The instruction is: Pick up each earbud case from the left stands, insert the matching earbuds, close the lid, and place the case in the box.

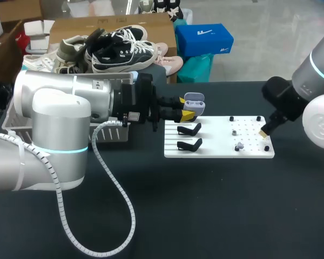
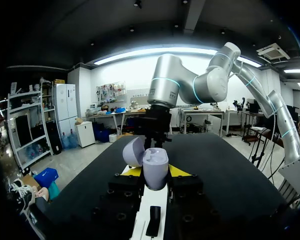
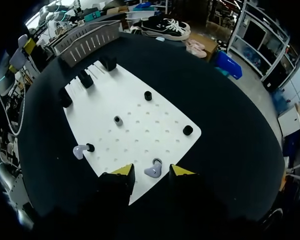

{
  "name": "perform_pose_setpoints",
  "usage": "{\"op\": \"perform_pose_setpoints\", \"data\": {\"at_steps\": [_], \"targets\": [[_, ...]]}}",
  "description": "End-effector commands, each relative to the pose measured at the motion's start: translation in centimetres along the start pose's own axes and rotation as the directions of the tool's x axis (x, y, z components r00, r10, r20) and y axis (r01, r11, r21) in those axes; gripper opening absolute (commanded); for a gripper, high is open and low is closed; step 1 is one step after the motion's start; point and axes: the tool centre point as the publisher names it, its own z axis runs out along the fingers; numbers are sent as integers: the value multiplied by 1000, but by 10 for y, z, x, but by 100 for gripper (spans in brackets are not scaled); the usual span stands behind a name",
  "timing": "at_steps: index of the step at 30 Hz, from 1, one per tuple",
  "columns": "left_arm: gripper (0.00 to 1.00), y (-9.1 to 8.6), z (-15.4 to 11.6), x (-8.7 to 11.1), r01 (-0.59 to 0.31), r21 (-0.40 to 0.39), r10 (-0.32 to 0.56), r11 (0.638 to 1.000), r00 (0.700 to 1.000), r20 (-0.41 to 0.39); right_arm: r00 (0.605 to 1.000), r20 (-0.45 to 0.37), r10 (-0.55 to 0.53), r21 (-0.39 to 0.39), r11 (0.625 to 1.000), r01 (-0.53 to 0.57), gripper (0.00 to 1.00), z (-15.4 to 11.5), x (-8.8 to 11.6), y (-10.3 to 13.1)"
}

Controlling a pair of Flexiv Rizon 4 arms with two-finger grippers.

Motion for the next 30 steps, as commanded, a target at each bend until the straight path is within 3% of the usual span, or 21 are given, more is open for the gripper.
{"op": "perform_pose_setpoints", "data": {"at_steps": [1, 10, 30], "targets": [[0, -1, 0, 1, -1, -1, 1, 1000, 1000, 3, 1000, -5, 1, 2, 1000, -1, 42, 3, -2, 0], [0, -1, 0, 1, -1, -1, 1, 1000, 1000, 3, 1000, 4, 26, 14, 1000, -26, 44, 0, 1, -1], [0, -1, 0, 1, -1, -1, 1, 1000, 1000, 3, 999, -4, 39, 16, 999, -39, 35, 3, 2, 1]]}}
